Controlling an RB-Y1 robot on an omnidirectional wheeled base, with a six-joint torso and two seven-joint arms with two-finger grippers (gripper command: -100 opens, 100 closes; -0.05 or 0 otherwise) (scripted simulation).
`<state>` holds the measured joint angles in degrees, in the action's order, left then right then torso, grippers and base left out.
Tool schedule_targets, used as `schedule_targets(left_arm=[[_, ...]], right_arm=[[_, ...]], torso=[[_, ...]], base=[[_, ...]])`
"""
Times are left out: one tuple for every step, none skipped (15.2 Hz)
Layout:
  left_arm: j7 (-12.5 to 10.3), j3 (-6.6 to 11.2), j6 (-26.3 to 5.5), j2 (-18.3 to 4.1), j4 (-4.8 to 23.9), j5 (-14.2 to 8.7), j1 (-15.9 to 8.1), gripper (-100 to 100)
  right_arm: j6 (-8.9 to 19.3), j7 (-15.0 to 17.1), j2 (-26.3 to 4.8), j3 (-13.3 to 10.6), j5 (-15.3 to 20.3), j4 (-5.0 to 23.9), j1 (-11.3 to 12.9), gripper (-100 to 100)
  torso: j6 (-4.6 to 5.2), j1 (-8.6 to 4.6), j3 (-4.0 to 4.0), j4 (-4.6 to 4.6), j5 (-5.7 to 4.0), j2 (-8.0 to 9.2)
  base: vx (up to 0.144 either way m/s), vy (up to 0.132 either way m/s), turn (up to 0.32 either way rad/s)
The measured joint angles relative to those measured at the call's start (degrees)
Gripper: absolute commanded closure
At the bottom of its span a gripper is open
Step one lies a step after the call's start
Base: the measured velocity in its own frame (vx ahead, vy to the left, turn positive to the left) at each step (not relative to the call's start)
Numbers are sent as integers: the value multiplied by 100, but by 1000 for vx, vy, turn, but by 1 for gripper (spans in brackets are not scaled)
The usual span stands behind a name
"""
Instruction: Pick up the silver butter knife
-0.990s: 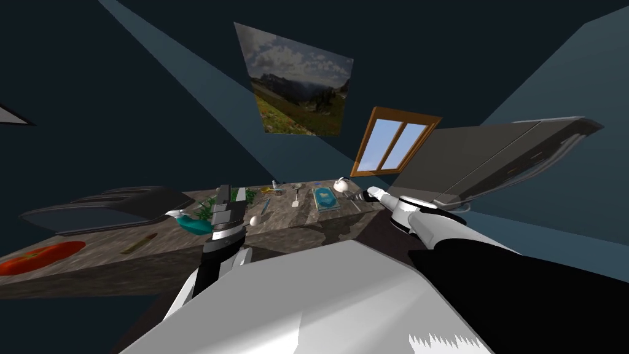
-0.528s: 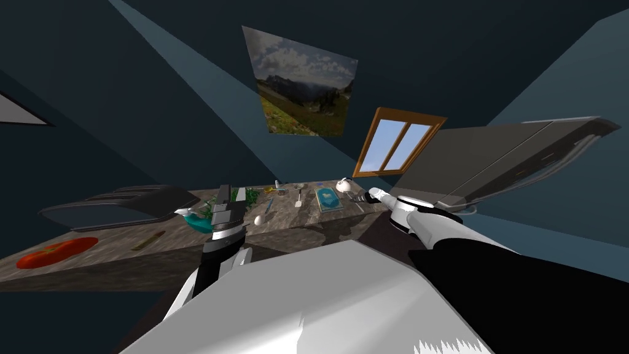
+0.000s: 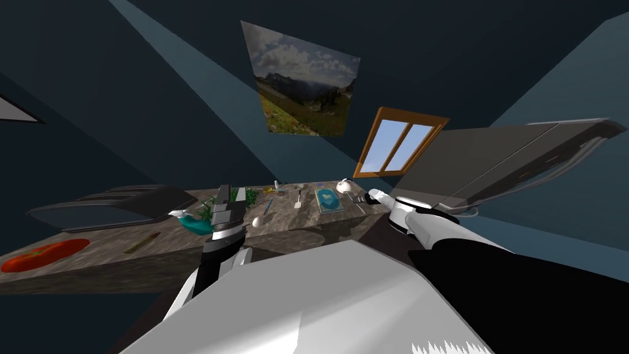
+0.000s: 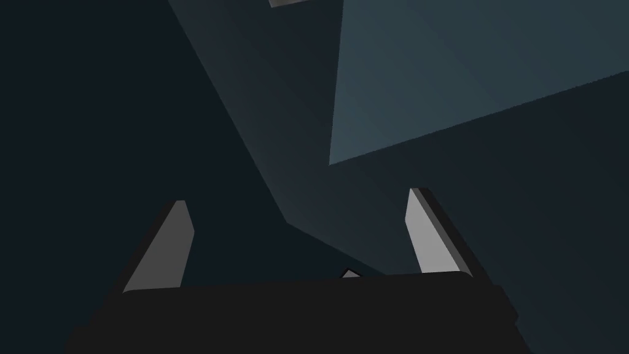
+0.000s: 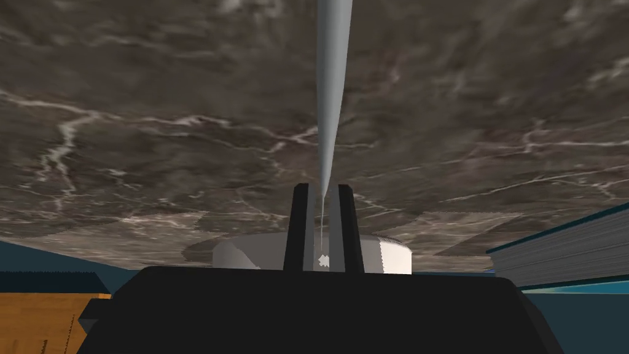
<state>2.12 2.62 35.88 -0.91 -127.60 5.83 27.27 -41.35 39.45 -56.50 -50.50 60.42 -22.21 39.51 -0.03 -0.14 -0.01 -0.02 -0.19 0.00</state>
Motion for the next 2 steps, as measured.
schedule_targets(left_arm=[[0,0,0,0,0,0,0,0],[0,0,0,0,0,0,-1,0]], right_arm=[[-1,110,-100,-47,44,-176,2,100],[-58,158,-113,-55,59,-151,70,100]], torso=[[2,5,6,2,3,11],[3,11,12,4,4,22]], base=[[-73,36,-42],[-41,19,-12]])
